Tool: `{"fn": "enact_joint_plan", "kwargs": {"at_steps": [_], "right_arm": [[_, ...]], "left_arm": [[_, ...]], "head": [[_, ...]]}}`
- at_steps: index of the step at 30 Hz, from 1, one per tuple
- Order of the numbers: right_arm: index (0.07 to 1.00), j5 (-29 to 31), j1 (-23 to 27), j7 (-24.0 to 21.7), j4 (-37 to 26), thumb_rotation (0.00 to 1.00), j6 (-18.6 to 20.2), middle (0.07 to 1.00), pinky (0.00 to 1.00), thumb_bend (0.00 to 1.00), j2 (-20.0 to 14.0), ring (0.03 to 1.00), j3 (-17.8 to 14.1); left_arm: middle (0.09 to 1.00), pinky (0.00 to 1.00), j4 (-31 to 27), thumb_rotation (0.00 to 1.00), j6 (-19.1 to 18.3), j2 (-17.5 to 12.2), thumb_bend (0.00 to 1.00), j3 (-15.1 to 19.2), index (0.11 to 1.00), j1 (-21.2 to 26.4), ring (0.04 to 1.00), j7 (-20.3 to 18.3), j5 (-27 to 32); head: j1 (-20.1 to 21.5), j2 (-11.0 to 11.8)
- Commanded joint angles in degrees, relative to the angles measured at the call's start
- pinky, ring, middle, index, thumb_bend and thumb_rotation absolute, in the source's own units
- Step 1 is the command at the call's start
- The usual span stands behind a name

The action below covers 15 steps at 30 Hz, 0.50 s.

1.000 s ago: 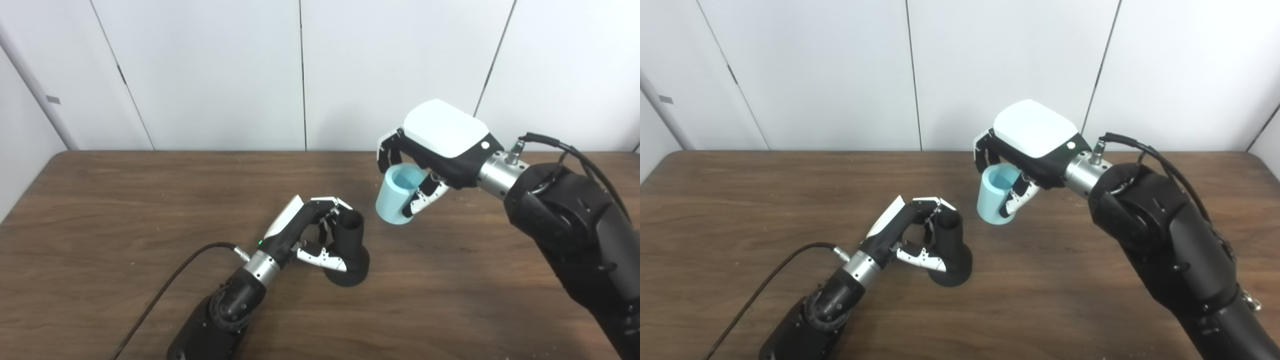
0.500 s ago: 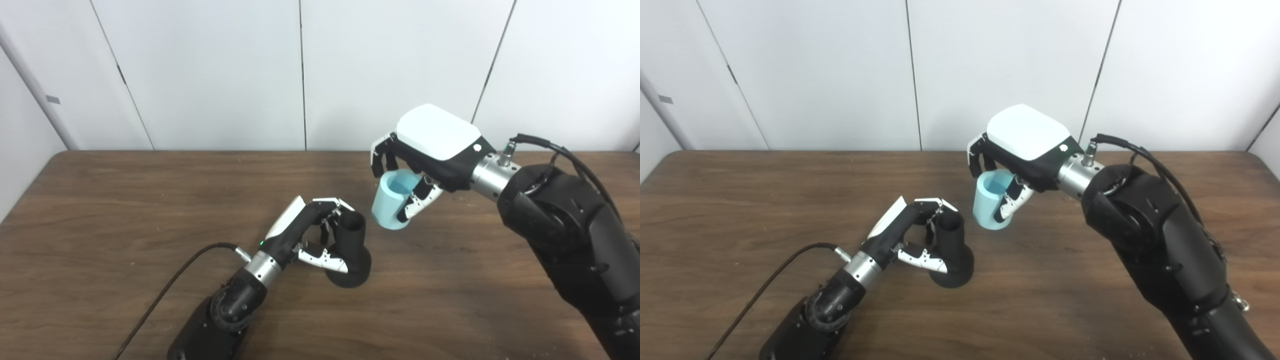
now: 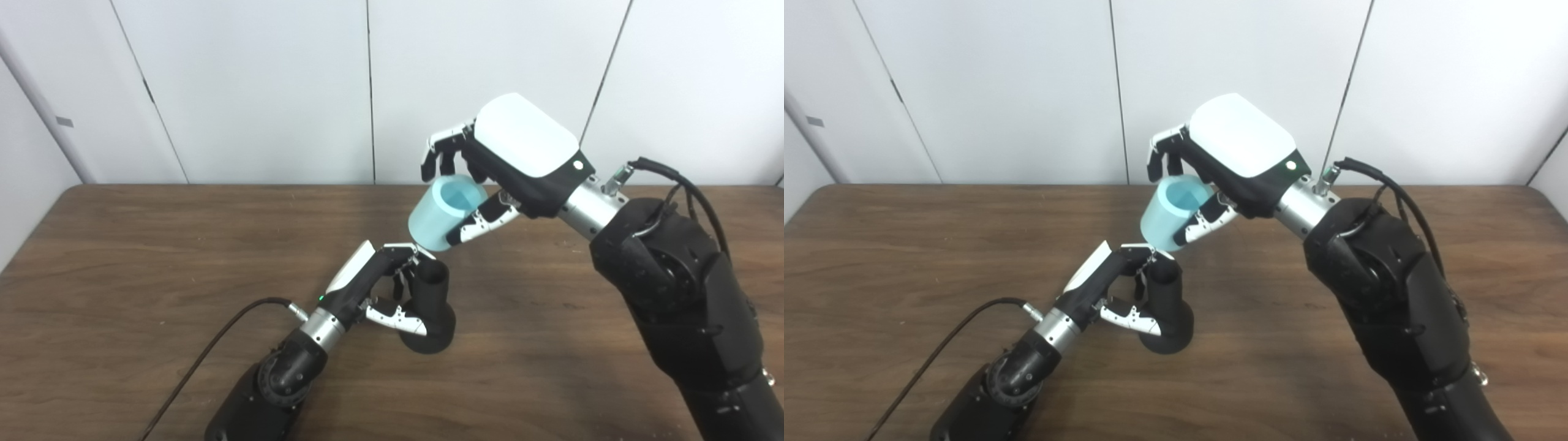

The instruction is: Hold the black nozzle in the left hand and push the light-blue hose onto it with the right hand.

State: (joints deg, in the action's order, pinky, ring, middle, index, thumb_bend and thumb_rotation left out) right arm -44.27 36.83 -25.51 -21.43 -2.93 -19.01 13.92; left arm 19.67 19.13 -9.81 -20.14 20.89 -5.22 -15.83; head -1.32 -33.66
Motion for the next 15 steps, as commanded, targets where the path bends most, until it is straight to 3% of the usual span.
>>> {"fn": "enact_joint_plan", "kwargs": {"at_steps": [1, 5, 8, 10, 13, 15], "right_arm": [[0.508, 0.8, 2.3, 2.5, -1.0, 0.0, -1.2, 0.389, 0.16, 0.52, 0.4, 0.233, -1.2], [0.484, 1.5, 2.4, 2.7, -0.3, 0.0, -1.4, 0.466, 0.16, 0.53, 0.8, 0.227, -0.9], [0.483, 0.9, 2.5, 2.0, 0.1, 0.0, -1.1, 0.471, 0.16, 0.53, 0.7, 0.228, -0.4], [0.507, -0.1, 2.6, 1.2, 0.2, 0.0, -0.8, 0.409, 0.16, 0.52, 0.5, 0.239, 0.1], [0.512, -1.6, 2.7, -0.2, 0.0, 0.0, -0.3, 0.394, 0.16, 0.52, 0.2, 0.238, 0.8], [0.495, -2.2, 2.8, -1.2, -0.2, 0.0, 0.1, 0.439, 0.15, 0.53, 0.1, 0.23, 1.0]], "left_arm": [[0.332, 0.18, 4.6, 0.08, -1.8, -0.5, 0.52, -2.3, 0.48, -6.2, 0.255, -2.4, -2.5], [0.333, 0.18, 4.7, 0.08, -1.4, -0.5, 0.52, -2.3, 0.48, -6.2, 0.256, -2.3, -2.3], [0.333, 0.18, 4.6, 0.08, -1.4, -0.6, 0.52, -2.2, 0.48, -6.2, 0.257, -2.4, -2.2], [0.333, 0.18, 4.5, 0.08, -1.5, -0.5, 0.52, -2.2, 0.48, -6.2, 0.256, -2.4, -2.1], [0.334, 0.18, 4.4, 0.08, -1.6, -0.5, 0.52, -2.2, 0.48, -6.3, 0.256, -2.3, -2.2], [0.334, 0.18, 4.4, 0.08, -1.6, -0.4, 0.52, -2.1, 0.48, -6.2, 0.256, -2.2, -2.2]], "head": [[0.0, 0.0], [0.0, -0.2], [0.0, -0.2], [0.1, -0.4], [0.0, -0.4], [0.1, -0.5]]}}
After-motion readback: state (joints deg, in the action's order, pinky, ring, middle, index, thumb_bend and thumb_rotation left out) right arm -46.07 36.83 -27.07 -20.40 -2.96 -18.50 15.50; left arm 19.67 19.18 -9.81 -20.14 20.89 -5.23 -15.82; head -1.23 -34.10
